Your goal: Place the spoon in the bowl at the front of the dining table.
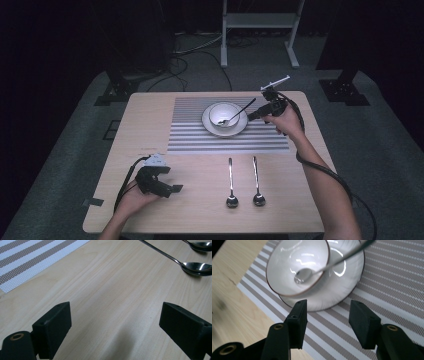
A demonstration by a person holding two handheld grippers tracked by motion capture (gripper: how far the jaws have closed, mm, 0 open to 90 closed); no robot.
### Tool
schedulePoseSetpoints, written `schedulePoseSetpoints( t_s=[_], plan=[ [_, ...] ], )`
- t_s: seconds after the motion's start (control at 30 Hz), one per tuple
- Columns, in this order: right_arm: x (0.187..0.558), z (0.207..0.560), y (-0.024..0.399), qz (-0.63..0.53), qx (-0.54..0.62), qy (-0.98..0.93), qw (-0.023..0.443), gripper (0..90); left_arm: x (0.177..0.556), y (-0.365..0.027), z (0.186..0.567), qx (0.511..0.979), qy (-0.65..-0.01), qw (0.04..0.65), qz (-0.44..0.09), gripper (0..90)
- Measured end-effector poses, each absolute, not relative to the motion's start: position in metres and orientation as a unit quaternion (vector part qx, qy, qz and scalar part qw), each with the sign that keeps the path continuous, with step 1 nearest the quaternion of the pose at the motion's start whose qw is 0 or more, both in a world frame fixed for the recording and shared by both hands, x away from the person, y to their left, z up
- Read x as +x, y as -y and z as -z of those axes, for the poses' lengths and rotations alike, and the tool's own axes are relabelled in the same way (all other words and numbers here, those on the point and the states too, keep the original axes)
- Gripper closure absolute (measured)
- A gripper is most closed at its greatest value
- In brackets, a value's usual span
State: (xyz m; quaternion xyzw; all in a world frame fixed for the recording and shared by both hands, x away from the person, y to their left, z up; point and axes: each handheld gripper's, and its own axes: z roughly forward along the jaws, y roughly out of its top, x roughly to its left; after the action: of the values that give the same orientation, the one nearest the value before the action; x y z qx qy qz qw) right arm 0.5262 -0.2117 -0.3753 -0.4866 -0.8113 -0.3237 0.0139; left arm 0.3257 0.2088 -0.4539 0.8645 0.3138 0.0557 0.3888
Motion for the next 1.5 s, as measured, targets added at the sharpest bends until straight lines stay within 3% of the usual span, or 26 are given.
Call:
schedulePoseSetpoints(
  t_s=[1.5],
  plan=[
    [0.447, 0.420, 0.242, 0.357, -0.454, 0.815, 0.060, 37.1, 0.328, -0.218, 0.454, 0.858, -0.331, 0.389, -0.058, 9.4]
  ],
)
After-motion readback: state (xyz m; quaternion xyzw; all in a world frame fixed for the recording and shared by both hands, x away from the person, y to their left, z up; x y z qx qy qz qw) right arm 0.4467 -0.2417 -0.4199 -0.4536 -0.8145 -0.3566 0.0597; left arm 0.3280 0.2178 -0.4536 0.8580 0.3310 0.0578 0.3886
